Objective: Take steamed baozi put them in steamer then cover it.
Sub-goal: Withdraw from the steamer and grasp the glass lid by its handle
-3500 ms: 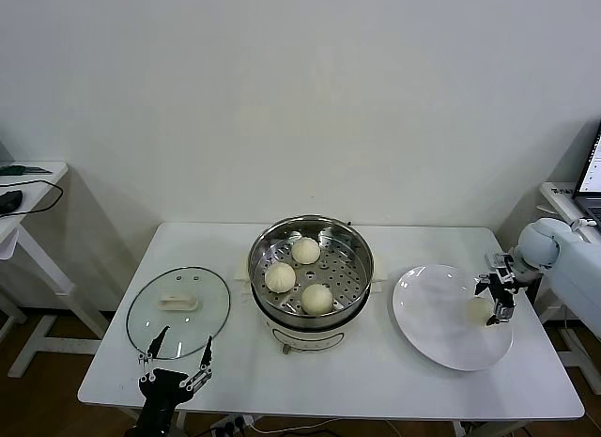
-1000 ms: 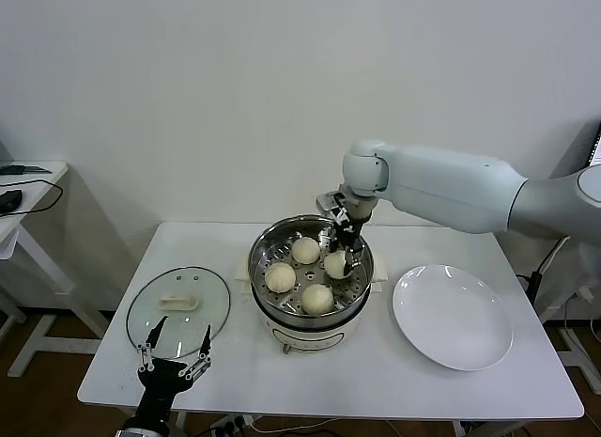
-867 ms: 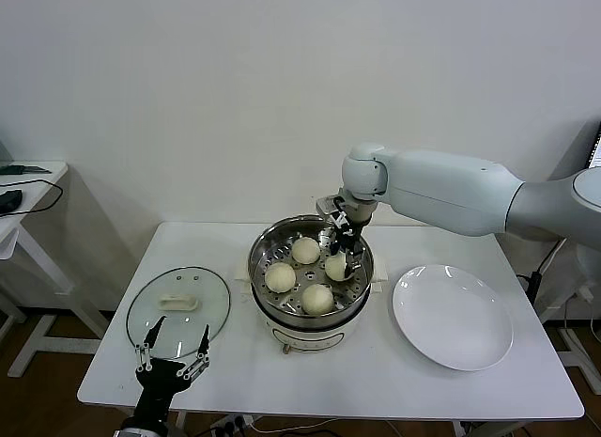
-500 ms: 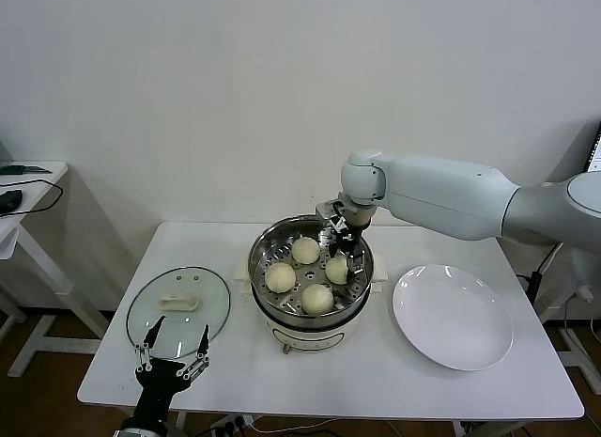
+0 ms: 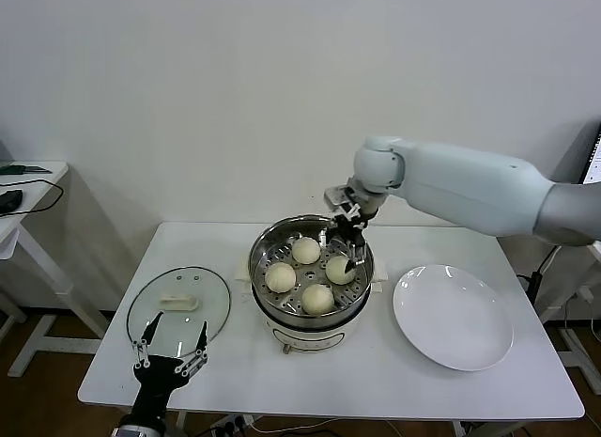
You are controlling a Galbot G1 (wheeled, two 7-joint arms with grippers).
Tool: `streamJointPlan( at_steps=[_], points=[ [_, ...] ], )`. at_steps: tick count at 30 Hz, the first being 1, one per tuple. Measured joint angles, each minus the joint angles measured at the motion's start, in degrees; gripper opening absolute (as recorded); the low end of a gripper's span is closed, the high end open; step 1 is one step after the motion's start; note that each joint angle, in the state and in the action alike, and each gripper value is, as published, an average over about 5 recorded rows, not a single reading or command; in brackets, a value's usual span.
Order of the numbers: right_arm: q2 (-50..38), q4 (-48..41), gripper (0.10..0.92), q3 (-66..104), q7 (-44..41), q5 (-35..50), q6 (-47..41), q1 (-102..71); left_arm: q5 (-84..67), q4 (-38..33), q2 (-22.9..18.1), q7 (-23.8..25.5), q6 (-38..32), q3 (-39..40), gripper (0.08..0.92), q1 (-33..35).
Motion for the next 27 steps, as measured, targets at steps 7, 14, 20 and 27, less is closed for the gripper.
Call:
streamJointPlan(
  at_steps=[7, 14, 20, 27],
  points=[
    [-8.8, 5.4, 0.823, 7.8, 21.3, 2.8, 5.7, -6.1, 4.4, 1.1, 0.6, -1.1, 0.1, -0.6, 0.823, -2.0],
    [-13.4, 8.1, 0.823, 28.6, 46.8, 2.8, 12.6, -25.5, 10.1, 2.6, 0.8, -3.2, 0.1, 0.0, 0.823, -5.2],
    [-13.0, 9.2, 0.823, 50.6, 61.2, 1.5, 19.4, -46.9, 14.7, 4.5, 1.0, -5.2, -0.5, 0.6, 0.823, -8.2],
    [-8.5, 9.5, 0.823, 72.9, 69.5, -0.2, 26.1, -69.2, 22.5, 8.4, 1.6, -6.9, -2.4, 0.0, 0.823, -11.4]
  ],
)
